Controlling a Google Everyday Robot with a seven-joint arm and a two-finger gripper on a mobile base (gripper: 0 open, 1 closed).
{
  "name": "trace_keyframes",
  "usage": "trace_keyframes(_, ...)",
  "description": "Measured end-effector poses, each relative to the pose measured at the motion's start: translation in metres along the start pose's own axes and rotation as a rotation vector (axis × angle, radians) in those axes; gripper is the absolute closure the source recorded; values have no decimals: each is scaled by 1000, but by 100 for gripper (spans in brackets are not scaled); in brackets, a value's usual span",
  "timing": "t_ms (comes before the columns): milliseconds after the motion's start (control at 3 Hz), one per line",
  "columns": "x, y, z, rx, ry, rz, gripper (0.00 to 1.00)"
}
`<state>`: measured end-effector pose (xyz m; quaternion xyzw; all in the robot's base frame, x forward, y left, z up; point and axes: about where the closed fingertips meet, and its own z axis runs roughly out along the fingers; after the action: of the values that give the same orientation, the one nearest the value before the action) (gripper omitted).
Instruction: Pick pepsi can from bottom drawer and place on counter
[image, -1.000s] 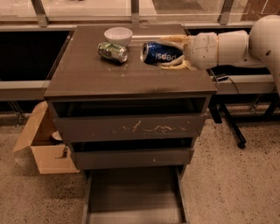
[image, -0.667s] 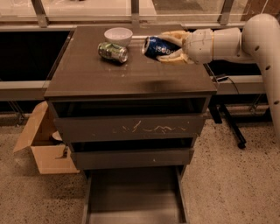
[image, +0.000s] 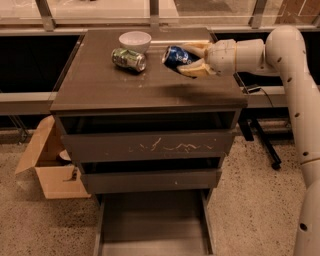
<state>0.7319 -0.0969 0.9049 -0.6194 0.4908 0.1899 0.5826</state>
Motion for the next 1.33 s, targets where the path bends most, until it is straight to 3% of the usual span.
trace_keyframes(667, 31, 8, 1, -28, 20, 108, 100)
trace_keyframes(1000, 45, 14, -1, -61, 42, 159, 77)
trace_keyframes(1333, 46, 13, -3, -73, 51, 173, 46)
